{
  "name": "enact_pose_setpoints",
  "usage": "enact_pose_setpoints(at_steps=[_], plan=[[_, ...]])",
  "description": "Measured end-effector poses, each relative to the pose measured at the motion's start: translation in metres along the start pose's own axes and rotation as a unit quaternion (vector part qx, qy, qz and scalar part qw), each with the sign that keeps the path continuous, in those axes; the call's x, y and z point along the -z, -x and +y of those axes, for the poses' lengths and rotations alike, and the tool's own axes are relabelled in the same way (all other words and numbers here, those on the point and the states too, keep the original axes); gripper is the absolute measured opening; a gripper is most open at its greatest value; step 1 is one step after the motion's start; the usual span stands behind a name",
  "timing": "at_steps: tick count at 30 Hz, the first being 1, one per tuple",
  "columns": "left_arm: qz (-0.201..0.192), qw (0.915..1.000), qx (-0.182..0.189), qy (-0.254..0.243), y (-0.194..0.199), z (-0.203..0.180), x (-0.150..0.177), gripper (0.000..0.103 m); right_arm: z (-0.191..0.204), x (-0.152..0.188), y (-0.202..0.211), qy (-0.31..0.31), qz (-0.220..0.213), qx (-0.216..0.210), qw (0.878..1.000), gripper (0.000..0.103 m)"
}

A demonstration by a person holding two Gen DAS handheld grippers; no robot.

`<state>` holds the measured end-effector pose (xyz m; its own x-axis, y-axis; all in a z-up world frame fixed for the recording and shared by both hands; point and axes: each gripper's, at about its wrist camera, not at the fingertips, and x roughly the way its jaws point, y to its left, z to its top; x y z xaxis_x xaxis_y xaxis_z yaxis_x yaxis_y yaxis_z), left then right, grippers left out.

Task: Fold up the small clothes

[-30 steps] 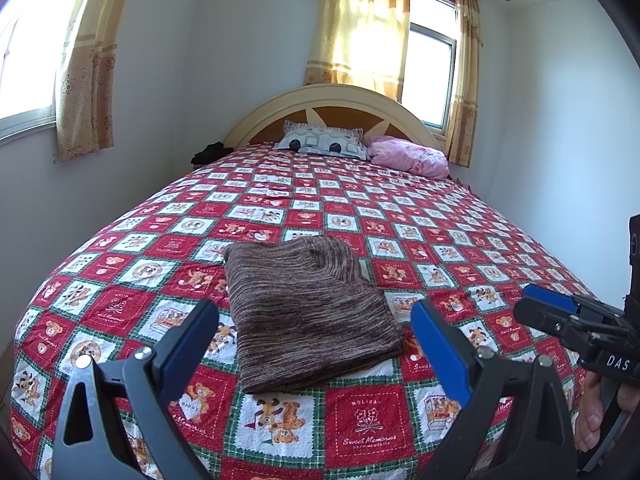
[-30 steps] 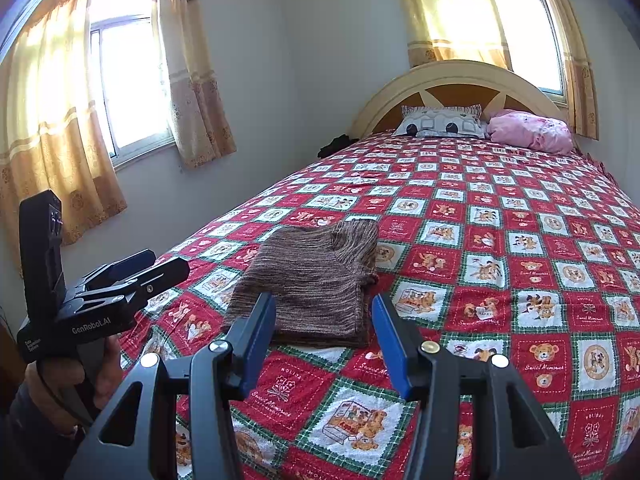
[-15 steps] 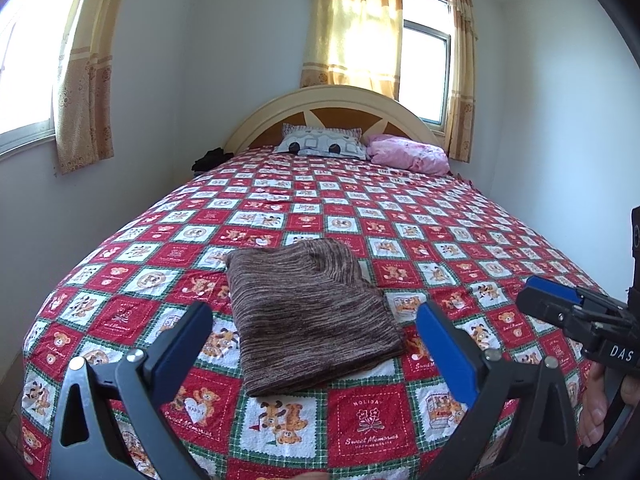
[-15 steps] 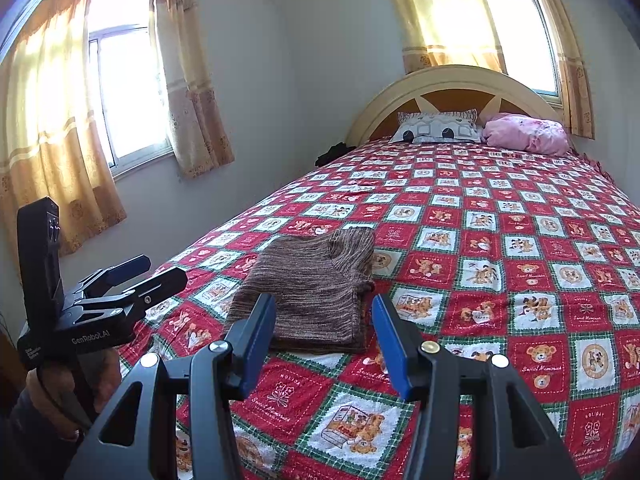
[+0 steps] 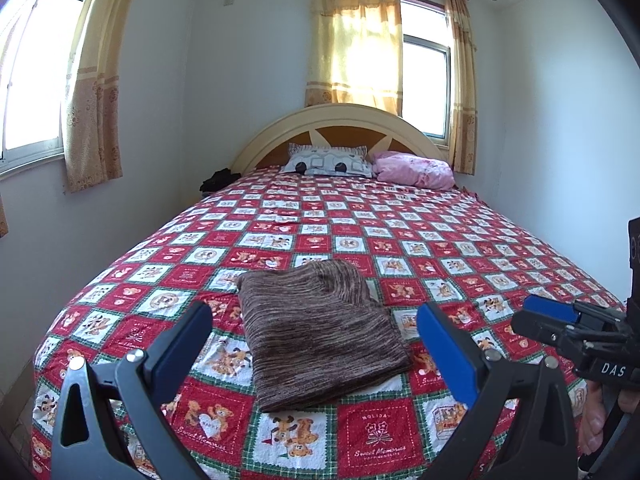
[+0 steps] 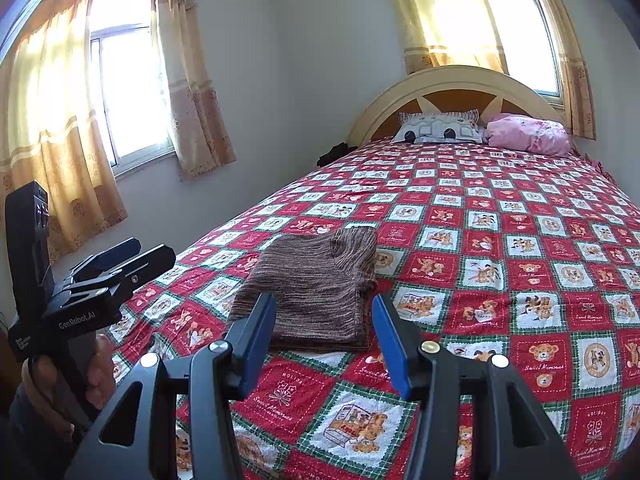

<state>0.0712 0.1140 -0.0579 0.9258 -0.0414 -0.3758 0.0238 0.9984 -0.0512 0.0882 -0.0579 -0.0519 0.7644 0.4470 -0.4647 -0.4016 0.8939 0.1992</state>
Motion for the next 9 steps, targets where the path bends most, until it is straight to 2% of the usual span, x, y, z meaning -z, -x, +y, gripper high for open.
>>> enact_pose_setpoints(at_steps=[9], plan=[[-0.015,0.9999,-0.004,-0.006,0.0005,-0.0012,0.0043,0.103,0.0002,0.0036,-0.0033,0.003,0.01,-0.003,1.0,0.052]])
